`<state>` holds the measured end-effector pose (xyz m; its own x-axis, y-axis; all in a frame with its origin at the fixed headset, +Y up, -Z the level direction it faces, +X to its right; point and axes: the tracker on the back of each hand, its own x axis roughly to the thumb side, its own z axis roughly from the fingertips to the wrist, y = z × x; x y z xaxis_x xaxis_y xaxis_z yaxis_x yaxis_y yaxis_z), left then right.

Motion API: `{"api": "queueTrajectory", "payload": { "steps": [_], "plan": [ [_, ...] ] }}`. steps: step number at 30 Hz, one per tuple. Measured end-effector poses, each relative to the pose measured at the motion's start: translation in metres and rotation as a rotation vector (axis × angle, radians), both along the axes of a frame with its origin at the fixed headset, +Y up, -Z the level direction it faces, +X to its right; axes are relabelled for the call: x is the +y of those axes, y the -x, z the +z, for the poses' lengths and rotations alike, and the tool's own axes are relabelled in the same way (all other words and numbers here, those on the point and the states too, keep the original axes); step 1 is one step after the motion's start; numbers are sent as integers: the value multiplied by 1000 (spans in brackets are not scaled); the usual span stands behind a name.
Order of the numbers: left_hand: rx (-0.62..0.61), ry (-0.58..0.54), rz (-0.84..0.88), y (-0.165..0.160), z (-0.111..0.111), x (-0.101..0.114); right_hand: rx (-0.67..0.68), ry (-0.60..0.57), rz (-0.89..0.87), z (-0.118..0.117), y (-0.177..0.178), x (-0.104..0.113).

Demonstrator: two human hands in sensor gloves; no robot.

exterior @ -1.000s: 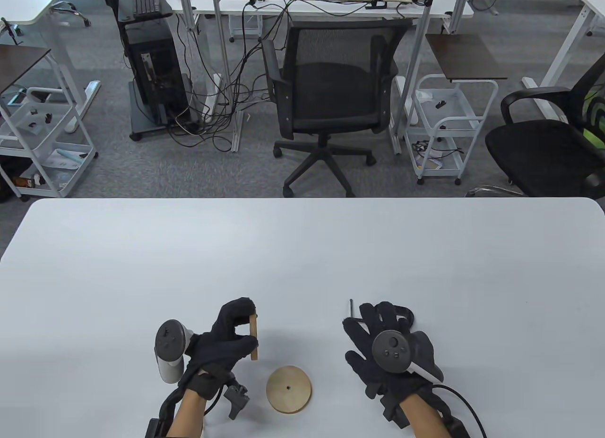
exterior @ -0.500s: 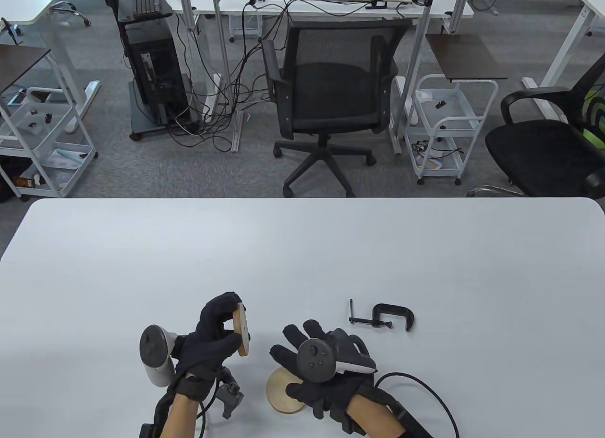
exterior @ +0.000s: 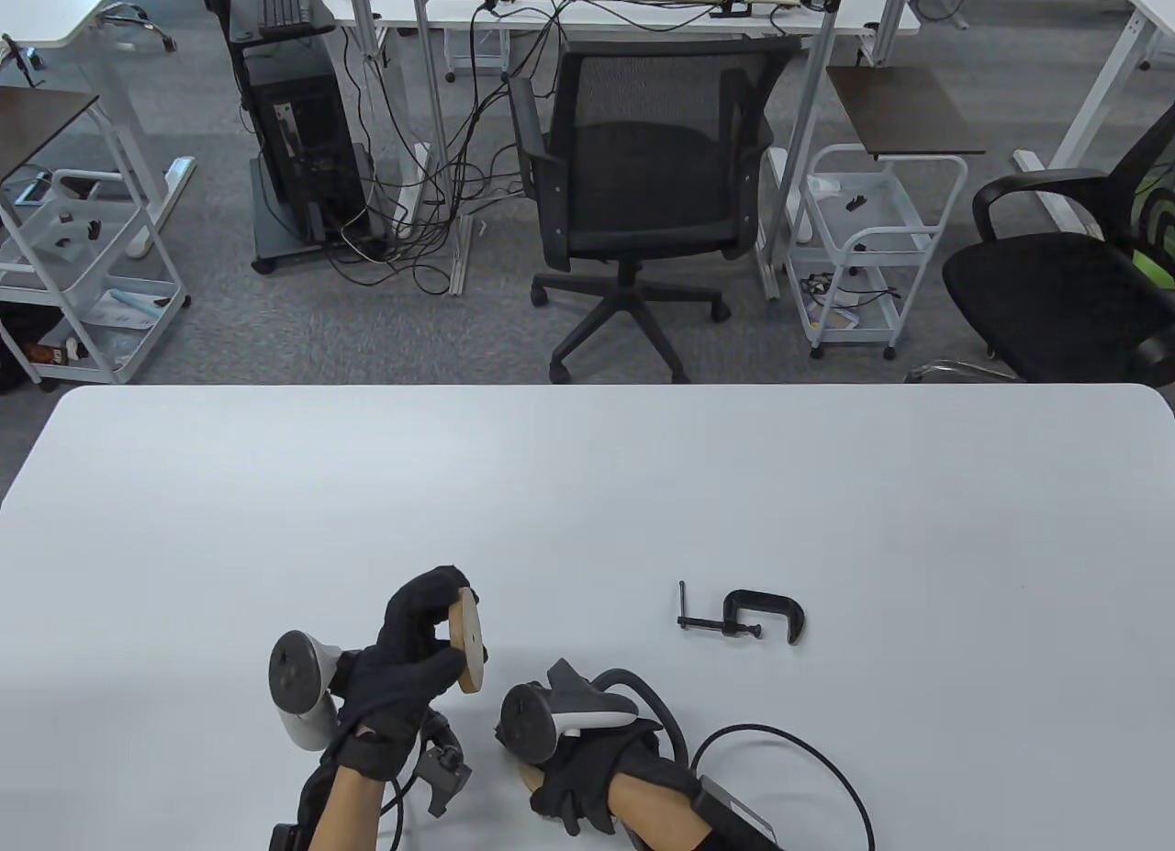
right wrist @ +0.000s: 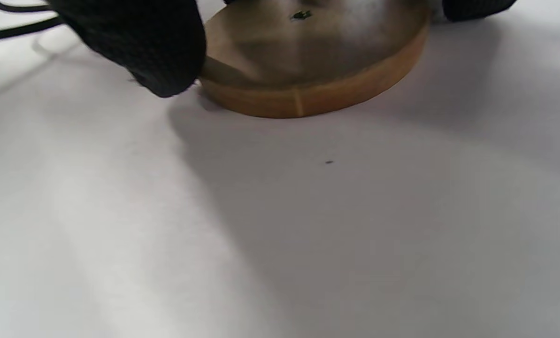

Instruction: Screw the clamp shut

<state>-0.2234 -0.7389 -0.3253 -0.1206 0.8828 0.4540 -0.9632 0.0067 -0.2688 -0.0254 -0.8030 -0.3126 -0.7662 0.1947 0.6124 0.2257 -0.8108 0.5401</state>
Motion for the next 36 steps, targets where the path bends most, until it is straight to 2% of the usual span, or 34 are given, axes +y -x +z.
{"api": "queueTrajectory", "payload": {
  "steps": [5, 9, 13, 18, 20, 25, 31, 36],
  "plan": [
    [3, 7, -18, 0, 0, -1, 55, -93, 10, 5, 4, -3],
    [-12, 10, 3, -4, 0, 0, 33, -103, -113, -1, 1, -4],
    [-16, 20, -32, -7, -1, -4, 60, -188, -180, -3, -9, -1],
    [-26, 41, -64, -14, -4, -9, -66, -188, -404, -12, -45, 23],
    [-30, 43, -85, -18, -4, -11, -130, -204, -546, -15, -64, 34],
    [-48, 46, -82, -36, 1, -18, -255, -244, -876, -17, -107, 39],
    [-65, 41, -137, -62, 4, -23, -407, -136, -1138, -18, -137, 36],
    [-94, 35, -170, -74, 8, -26, -488, 134, -1406, -13, -129, 30]
  ]
}}
